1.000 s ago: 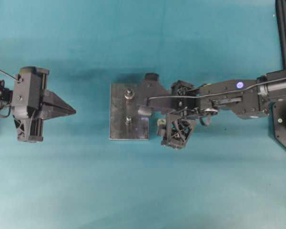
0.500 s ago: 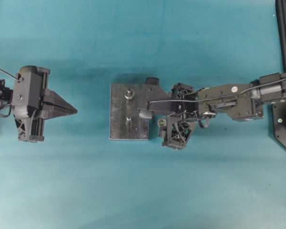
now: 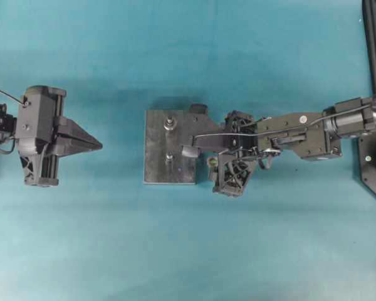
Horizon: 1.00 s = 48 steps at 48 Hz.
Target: Insert the washer onto the shaft.
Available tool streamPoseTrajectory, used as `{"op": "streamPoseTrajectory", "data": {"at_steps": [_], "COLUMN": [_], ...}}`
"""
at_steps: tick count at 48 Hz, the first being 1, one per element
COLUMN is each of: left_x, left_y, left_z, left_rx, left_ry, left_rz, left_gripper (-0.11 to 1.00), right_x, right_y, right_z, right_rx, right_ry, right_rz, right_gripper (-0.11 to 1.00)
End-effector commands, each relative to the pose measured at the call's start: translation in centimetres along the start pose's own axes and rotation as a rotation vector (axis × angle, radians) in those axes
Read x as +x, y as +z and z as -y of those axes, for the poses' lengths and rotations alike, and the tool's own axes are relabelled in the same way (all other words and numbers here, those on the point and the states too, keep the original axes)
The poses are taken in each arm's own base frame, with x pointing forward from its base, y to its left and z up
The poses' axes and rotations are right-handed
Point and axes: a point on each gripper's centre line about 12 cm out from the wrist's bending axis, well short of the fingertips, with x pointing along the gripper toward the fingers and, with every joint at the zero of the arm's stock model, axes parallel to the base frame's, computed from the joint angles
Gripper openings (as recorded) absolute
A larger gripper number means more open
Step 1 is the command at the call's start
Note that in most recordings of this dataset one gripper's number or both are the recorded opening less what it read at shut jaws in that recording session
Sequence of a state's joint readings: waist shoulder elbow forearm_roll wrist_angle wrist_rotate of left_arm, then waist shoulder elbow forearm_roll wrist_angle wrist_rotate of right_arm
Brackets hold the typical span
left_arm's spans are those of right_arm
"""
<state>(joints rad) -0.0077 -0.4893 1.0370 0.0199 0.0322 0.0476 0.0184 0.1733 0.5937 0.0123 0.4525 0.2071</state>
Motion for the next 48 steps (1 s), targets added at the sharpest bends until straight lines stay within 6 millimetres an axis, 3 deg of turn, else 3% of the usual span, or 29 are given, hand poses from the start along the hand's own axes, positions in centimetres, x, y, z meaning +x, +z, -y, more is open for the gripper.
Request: {"op": "streamPoseTrajectory", "data": {"at_steps": [1, 15, 26, 37, 48], "left_x": [-0.2, -0.1, -0.1, -0.1, -0.1], "left_y": [1.1, 1.0, 0.9, 0.8, 0.9], "left_z": [0.0, 0.0, 0.0, 0.0, 0.0], "left_rx": [0.004, 0.004, 0.002, 0.002, 0.002], "left_ry": [0.001, 0.001, 0.001, 0.000, 0.001], "left_rz": [0.035, 0.032, 0.031, 0.028, 0.029], "left_gripper": [0.00, 0.00, 0.00, 0.00, 0.00], "right_x": [-0.4, -0.5, -1.9, -5.9, -8.6], "right_y": [0.6, 0.8, 1.1, 3.7, 7.0], "right_z": [-0.3, -0.4, -0.5, -0.6, -1.0], "right_rx": [0.009, 0.009, 0.010, -0.030, -0.082], "right_ry": [0.008, 0.008, 0.008, -0.014, -0.054], "right_rz": [0.022, 0.020, 0.017, 0.060, 0.087], "right_gripper": [0.68, 0.33, 0.33, 0.33, 0.33]}}
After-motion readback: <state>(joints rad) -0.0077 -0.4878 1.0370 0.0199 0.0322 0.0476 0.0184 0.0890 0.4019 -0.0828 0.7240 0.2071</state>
